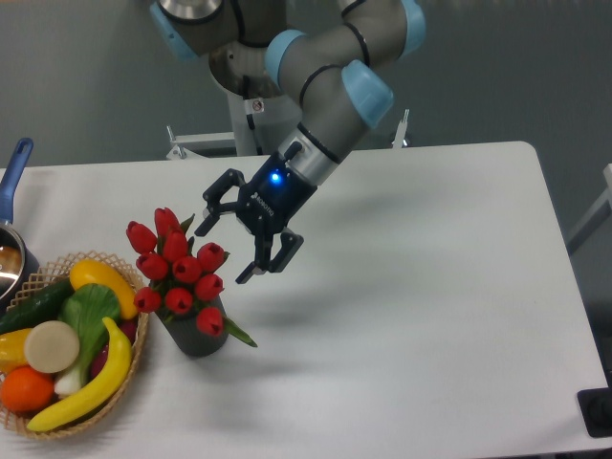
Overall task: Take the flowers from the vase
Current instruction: 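Move the open gripper down toward the red tulip stems, then close the gripper around the tulip stems above the vase rim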
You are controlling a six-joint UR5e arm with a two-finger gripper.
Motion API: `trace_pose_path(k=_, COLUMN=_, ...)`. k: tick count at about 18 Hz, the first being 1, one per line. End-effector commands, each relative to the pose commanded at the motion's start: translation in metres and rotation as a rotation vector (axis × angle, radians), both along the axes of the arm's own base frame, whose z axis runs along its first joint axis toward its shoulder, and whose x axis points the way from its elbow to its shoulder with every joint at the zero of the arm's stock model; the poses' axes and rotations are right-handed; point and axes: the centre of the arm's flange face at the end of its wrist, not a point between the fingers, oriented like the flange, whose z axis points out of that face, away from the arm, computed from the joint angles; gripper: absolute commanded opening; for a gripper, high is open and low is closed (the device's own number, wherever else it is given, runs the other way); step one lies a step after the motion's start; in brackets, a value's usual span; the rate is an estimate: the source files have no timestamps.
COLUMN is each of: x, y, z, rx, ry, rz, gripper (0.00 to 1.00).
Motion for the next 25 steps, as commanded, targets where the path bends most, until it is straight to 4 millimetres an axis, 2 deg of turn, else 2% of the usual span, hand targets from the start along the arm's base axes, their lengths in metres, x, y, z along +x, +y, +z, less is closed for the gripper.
trace_pose_path(k=3, x=0.007, y=0.006, z=0.002, rx=0.003, ry=0.004, rz=-0.018, gripper=1.00)
trace_pose_path(k=12, x=0.011, y=0.029, z=-0.009, rx=-0.004, ry=-0.008, rz=-0.059, gripper=1.00)
trace_pose_path(k=21, x=0.013, y=0.033, z=-0.013, rx=-0.009, ry=-0.012, rz=-0.066, gripper=0.99)
trace_pose_path(k=22, x=0.013, y=0.033, z=-0.013, rx=-0.009, ry=-0.014, rz=-0.065, gripper=0.92)
trace_pose_path(k=23, x=0.013, y=0.033, z=-0.012, rx=-0.008, ry=-0.013, rz=-0.065, gripper=0.80)
trace_pose_path(k=25, x=0.012, y=0.033, z=-0.011, rx=-0.007, ry=-0.012, rz=-0.065, gripper=0.67)
